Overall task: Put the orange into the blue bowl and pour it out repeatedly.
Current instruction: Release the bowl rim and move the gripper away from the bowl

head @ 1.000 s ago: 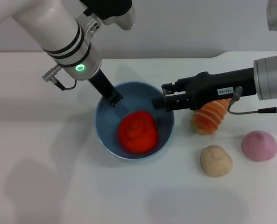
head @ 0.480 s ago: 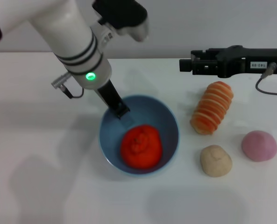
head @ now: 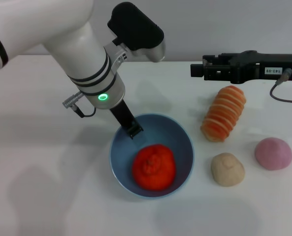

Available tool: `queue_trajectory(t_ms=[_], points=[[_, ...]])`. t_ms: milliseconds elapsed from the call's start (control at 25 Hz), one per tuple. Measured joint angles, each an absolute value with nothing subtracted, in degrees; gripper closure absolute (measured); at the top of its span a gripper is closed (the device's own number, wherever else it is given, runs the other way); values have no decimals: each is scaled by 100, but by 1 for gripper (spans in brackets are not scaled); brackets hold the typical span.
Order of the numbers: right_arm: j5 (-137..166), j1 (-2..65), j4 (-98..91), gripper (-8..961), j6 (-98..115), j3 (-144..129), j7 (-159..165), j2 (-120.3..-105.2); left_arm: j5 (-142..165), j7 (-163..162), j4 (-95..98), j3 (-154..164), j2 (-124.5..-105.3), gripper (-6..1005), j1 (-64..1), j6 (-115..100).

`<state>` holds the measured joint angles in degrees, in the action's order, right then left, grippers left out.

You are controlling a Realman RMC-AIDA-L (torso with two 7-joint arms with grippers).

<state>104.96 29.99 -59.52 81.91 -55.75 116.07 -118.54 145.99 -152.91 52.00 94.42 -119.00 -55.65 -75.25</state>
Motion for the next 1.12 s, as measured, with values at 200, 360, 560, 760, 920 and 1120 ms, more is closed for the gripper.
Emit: queue_trajectory(t_ms=[200, 360, 560, 760, 920, 1120], points=[[10485, 3002, -5949, 326, 8186, -5572, 11608, -11857, 14612, -15301, 5206, 9540, -11900, 1001, -5556, -7510], [10485, 3003, -5949, 326, 8183, -5569, 11602, -11857, 14639, -15304, 5222, 9588, -11900, 999, -5535, -7480], [10484, 3028, -5950, 325, 8182, -5529, 11595, -11856, 14659, -15300, 5258, 9754, -11892, 944, -5506, -7456], [10484, 3070, -5895, 325, 8163, -5527, 11587, -11856, 14733, -15311, 5294, 9831, -11891, 875, -5503, -7427], [10485, 3078, -5809, 325, 8087, -5524, 11580, -11853, 14741, -15329, 5379, 9822, -11889, 756, -5499, -7339], [10484, 3064, -5786, 325, 8042, -5519, 11575, -11849, 14807, -15346, 5652, 9844, -11872, 567, -5451, -7250]])
